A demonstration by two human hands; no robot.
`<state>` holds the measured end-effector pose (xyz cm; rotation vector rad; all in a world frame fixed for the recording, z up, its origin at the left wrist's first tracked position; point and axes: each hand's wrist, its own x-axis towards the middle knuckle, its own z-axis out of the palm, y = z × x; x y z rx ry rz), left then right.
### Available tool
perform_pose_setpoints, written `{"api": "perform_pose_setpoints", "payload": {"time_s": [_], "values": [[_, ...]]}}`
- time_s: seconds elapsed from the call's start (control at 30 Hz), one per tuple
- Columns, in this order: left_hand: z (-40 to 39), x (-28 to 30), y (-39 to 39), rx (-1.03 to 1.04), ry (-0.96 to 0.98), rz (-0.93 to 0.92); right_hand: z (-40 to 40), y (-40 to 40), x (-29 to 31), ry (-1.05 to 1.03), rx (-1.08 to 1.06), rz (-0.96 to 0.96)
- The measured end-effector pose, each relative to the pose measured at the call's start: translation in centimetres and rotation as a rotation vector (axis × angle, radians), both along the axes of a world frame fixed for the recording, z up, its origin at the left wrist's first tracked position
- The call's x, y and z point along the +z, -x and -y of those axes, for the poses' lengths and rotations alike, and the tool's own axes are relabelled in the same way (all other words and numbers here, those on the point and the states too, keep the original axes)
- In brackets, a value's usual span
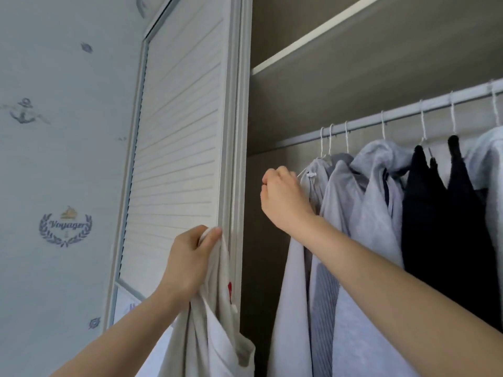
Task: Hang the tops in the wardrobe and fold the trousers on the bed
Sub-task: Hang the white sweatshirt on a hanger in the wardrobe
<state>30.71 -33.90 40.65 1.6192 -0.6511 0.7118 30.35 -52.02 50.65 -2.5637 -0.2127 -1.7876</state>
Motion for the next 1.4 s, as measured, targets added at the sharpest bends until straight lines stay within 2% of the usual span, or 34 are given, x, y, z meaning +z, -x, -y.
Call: {"api": "perform_pose_setpoints", "payload": {"time_s": [0.13, 0.3, 0.43, 0.6, 0.8, 0.87, 1.1, 1.3, 1.4], "values": [[0.1, -0.1, -2.2, 0.103, -0.129, 0.137, 0.4, -4.2, 4.2, 0.072, -0.251, -0.014], [-0.7, 0.1, -4.1, 0.153, -0.144, 0.202, 1.7, -7.9, 6.1, -0.140, -0.525, -0.192], [-1.3, 0.5, -5.3, 0.160, -0.148, 0.186, 2.8, -9.9, 6.6, -0.137, -0.733, -0.250], [-1.8, 0.6, -6.1, 0.136, -0.159, 0.191, 3.7, -11.0, 7.7, -0.266, -0.778, -0.330], [-2.5, 0.4, -7.5, 0.100, -0.168, 0.141, 5.5, -11.0, 7.0, -0.436, -0.732, -0.405], [-2.8, 0.3, -7.9, 0.072, -0.171, 0.142, 6.7, -11.5, 7.1, -0.453, -0.640, -0.410], [-3.1, 0.1, -8.5, 0.053, -0.180, 0.141, 8.3, -12.7, 7.5, -0.866, -0.155, -0.197], [-3.3, 0.0, -8.0, 0.041, -0.161, 0.130, 5.7, -12.4, 9.0, -0.977, 0.296, -0.010], [-3.6, 0.2, -7.6, 0.019, -0.124, 0.062, 3.3, -11.2, 9.1, -0.952, 0.376, -0.010]]}}
